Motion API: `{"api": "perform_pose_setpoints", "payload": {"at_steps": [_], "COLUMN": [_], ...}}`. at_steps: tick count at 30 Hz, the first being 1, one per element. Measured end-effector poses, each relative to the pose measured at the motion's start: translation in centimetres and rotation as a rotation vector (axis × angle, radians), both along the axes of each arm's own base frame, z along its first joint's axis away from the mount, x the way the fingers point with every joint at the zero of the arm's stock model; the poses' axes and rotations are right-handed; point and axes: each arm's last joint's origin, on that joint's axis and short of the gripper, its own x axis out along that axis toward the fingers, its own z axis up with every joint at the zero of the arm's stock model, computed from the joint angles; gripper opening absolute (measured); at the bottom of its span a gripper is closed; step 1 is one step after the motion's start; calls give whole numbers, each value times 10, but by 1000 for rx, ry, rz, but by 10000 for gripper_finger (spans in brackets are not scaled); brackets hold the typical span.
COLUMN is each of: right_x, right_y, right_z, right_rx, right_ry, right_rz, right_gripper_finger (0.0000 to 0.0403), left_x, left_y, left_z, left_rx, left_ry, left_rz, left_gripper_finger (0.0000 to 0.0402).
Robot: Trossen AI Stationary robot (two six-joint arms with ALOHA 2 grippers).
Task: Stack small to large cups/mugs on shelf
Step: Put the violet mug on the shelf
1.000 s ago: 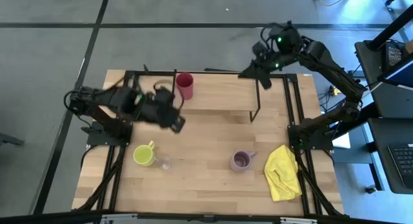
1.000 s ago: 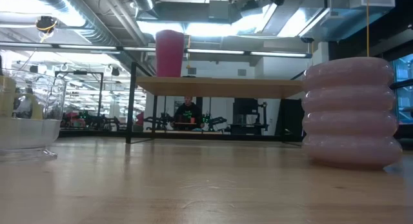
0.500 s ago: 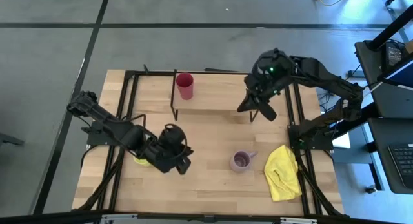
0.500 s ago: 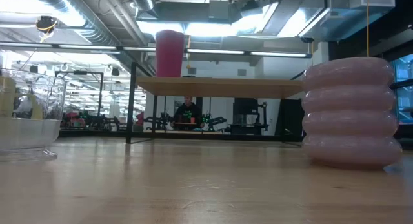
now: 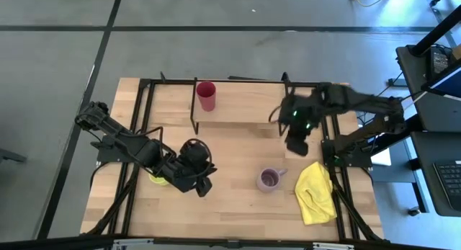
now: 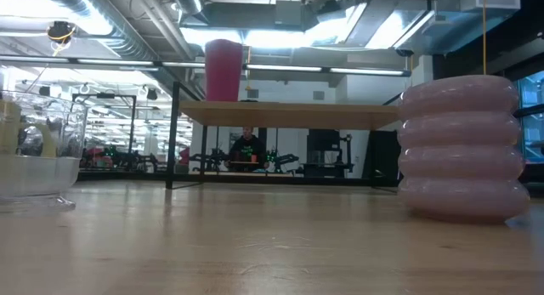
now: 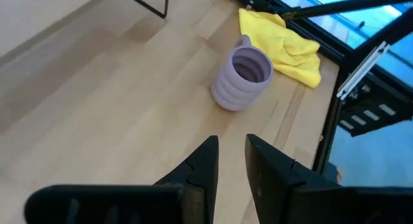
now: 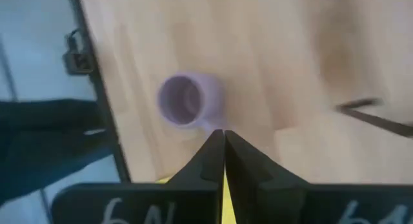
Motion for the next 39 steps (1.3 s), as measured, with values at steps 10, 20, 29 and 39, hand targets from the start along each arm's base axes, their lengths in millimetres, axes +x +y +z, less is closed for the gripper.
{"api": "perform_pose_setpoints", "payload": {"at_steps": [10, 20, 29, 39], "right_x": [21, 26, 23, 31], "right_y": [22, 34, 49, 59], "right_z": [-104, -156, -166, -180], "right_rx": [62, 222, 88, 56], "right_ry": [101, 75, 38, 55], "right_rz": [-3, -105, -96, -72], "right_gripper_finger": [14, 61, 84, 84], "left_x": [0, 0, 6, 7], "left_y": [0, 0, -5, -5], "left_z": [0, -32, -60, -61], "left_rx": [53, 4, -76, -76], "left_ry": [15, 93, 34, 18], "left_rz": [-47, -56, -72, -64], "left_gripper_finger": [71, 71, 71, 71]}}
